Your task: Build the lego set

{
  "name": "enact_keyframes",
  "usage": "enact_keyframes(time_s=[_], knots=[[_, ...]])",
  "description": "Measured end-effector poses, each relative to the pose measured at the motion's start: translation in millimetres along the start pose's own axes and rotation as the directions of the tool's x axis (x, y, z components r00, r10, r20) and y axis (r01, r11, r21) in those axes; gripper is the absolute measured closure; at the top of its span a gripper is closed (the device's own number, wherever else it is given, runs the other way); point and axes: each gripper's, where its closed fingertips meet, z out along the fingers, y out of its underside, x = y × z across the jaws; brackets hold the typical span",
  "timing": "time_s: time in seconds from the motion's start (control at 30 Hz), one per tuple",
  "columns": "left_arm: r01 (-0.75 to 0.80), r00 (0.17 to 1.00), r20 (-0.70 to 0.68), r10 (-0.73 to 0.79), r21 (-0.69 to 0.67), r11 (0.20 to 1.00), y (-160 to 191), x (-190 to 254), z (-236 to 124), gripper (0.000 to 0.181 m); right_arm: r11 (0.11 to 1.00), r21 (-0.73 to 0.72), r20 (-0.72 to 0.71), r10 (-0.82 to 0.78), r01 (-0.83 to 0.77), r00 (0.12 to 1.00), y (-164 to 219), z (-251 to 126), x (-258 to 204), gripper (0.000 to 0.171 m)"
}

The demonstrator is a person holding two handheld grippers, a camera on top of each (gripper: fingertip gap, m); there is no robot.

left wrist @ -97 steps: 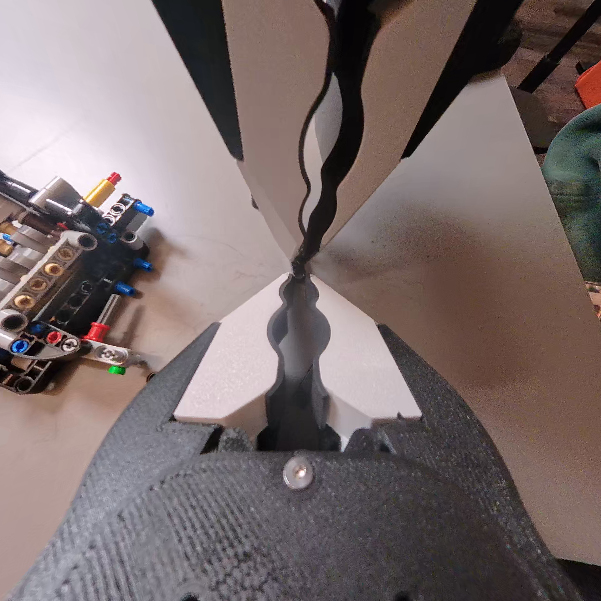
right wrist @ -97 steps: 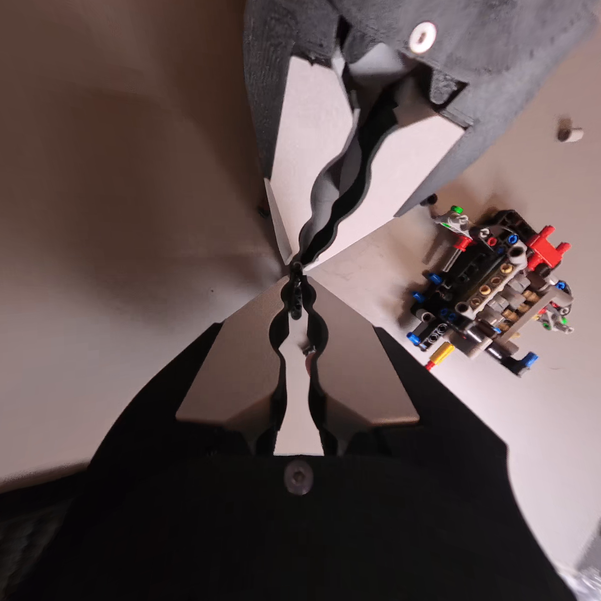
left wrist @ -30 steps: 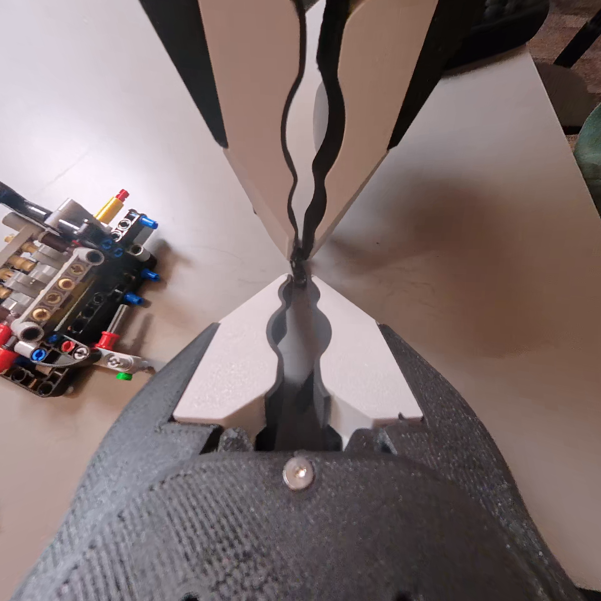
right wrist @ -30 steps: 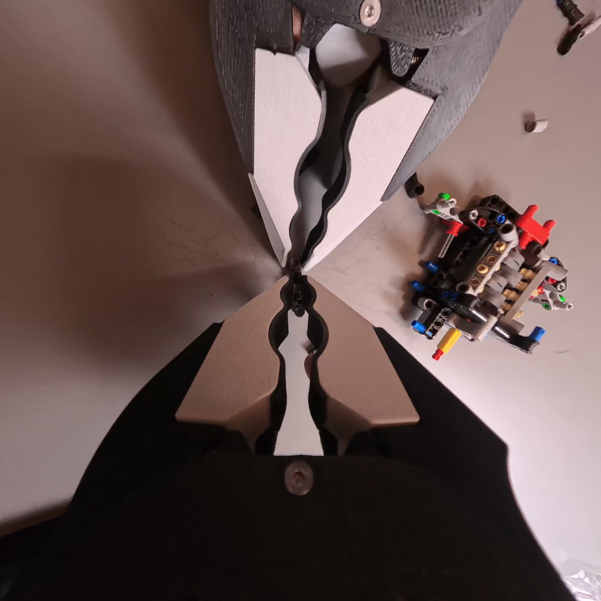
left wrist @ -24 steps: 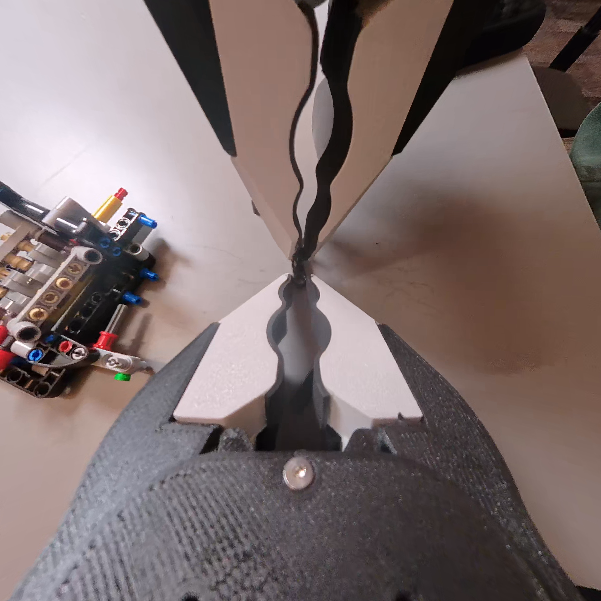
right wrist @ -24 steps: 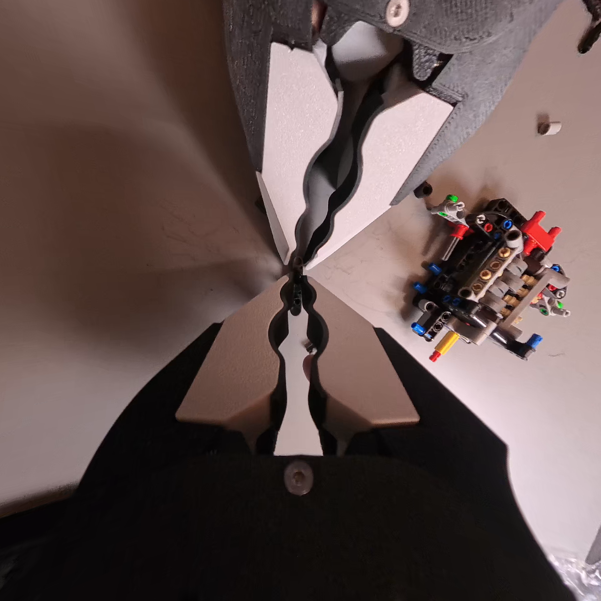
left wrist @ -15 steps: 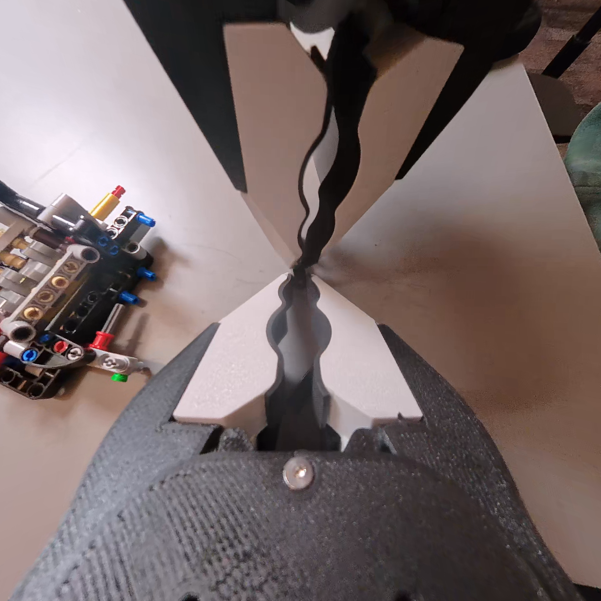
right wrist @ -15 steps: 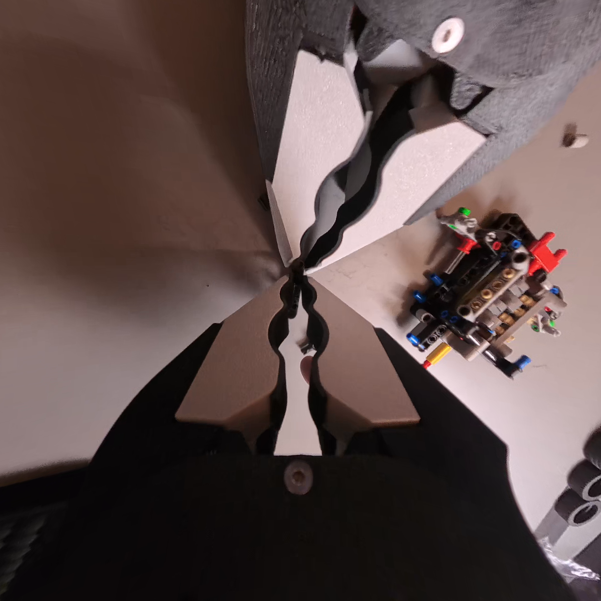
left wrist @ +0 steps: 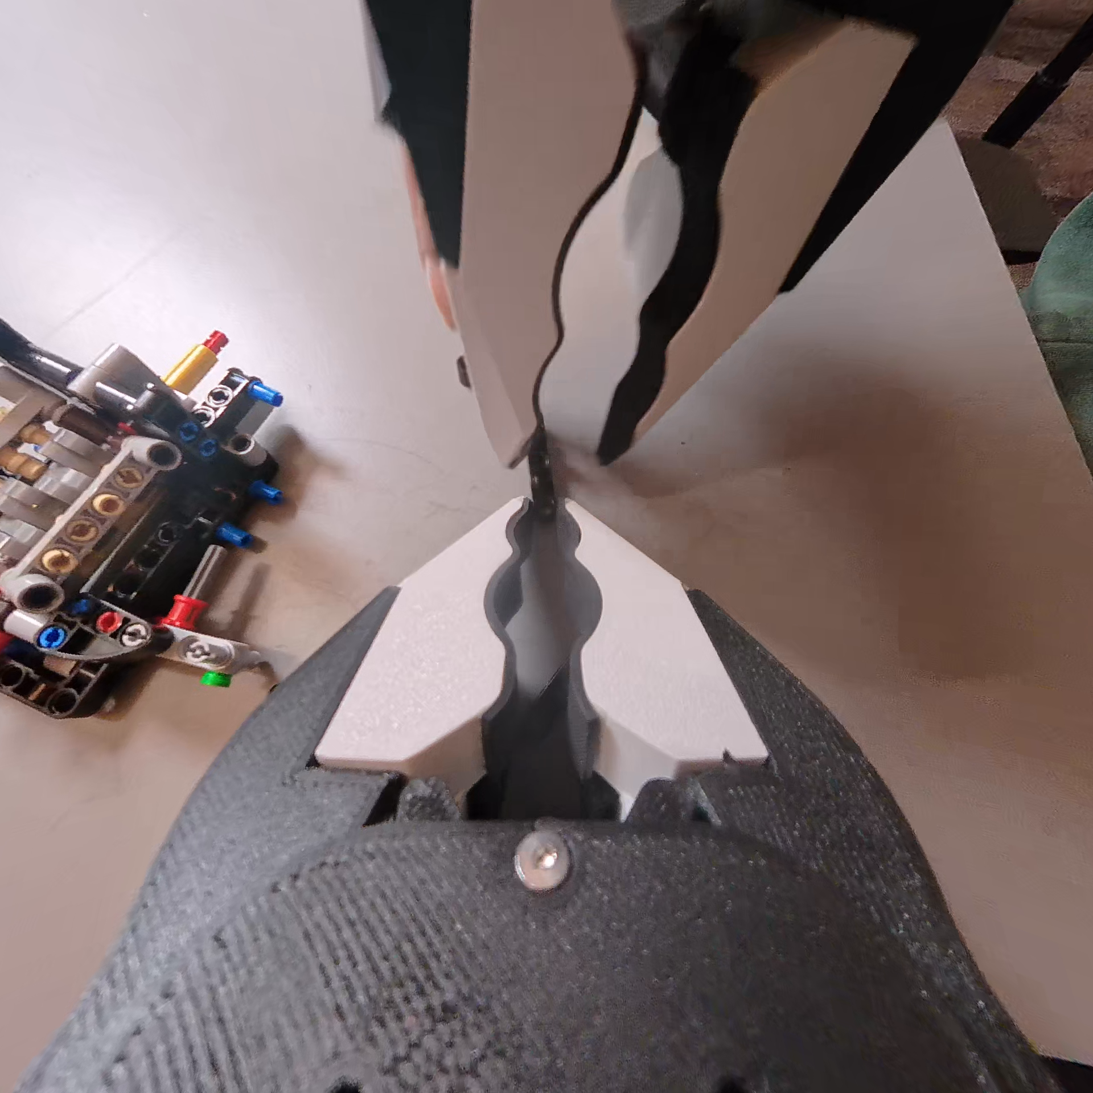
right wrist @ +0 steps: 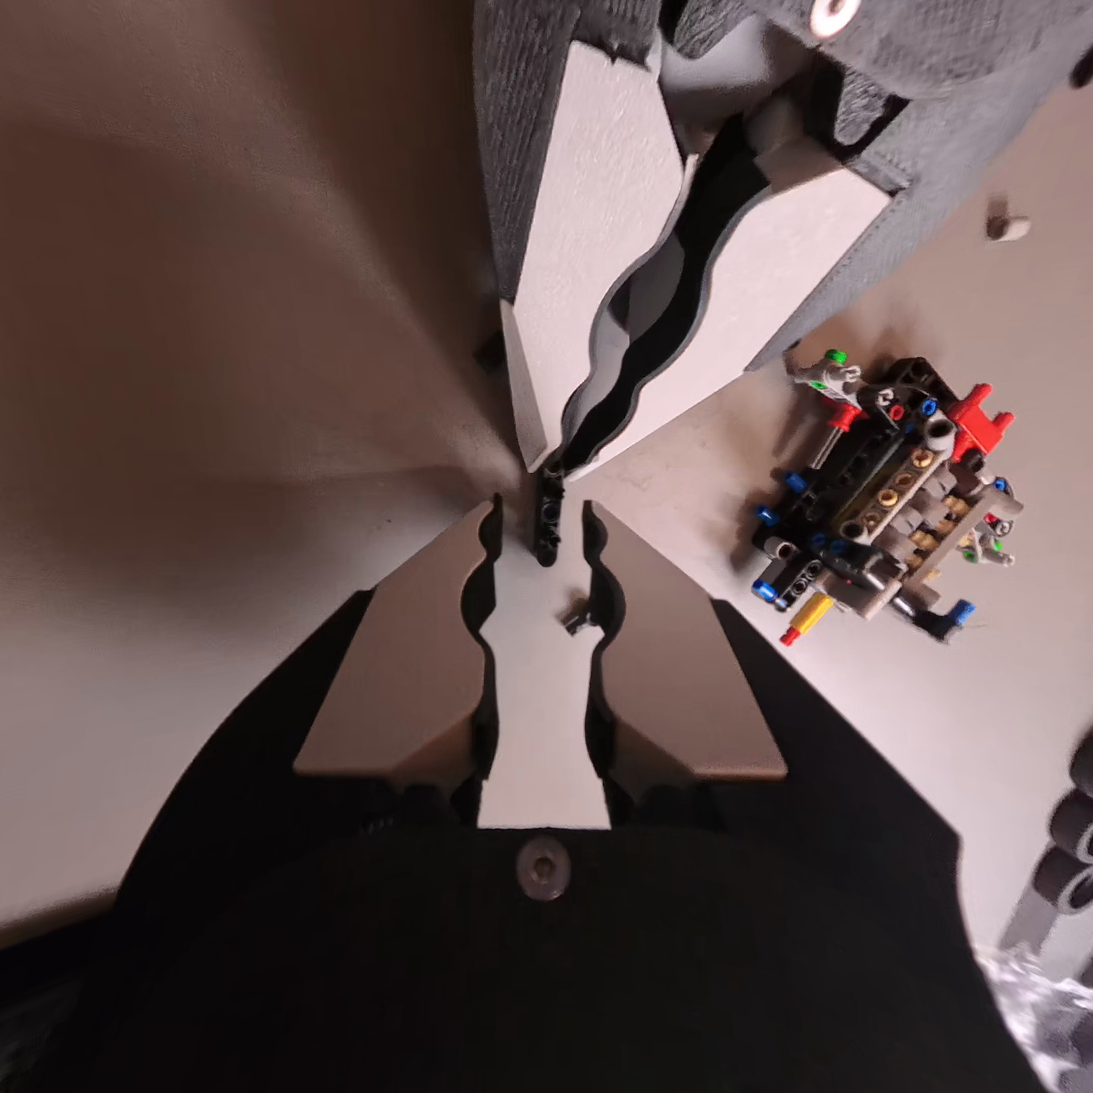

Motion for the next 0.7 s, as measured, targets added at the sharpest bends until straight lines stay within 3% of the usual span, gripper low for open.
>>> enact_keyframes(time_s=[0.2,0.33,0.5,0.7], knots=[[0.002,1.000,-0.013,-0.002,0.001,1.000,0,1,0,0.175,0.986,0.154,-0.186,0.086,-0.058,0.979,7,-20,-6,0.140],[-0.001,1.000,-0.019,0.001,0.001,1.000,0,2,-1,0.175,0.960,0.247,-0.232,0.193,-0.135,0.953,18,-19,-13,0.140],[-0.011,1.000,-0.013,0.011,0.000,1.000,1,2,-1,0.175,0.923,0.328,-0.222,0.282,-0.201,0.934,27,-13,-9,0.143],[-0.015,1.000,-0.001,0.015,0.000,1.000,2,0,-2,0.175,0.911,0.369,-0.179,0.264,-0.184,0.948,21,-6,-3,0.153]])
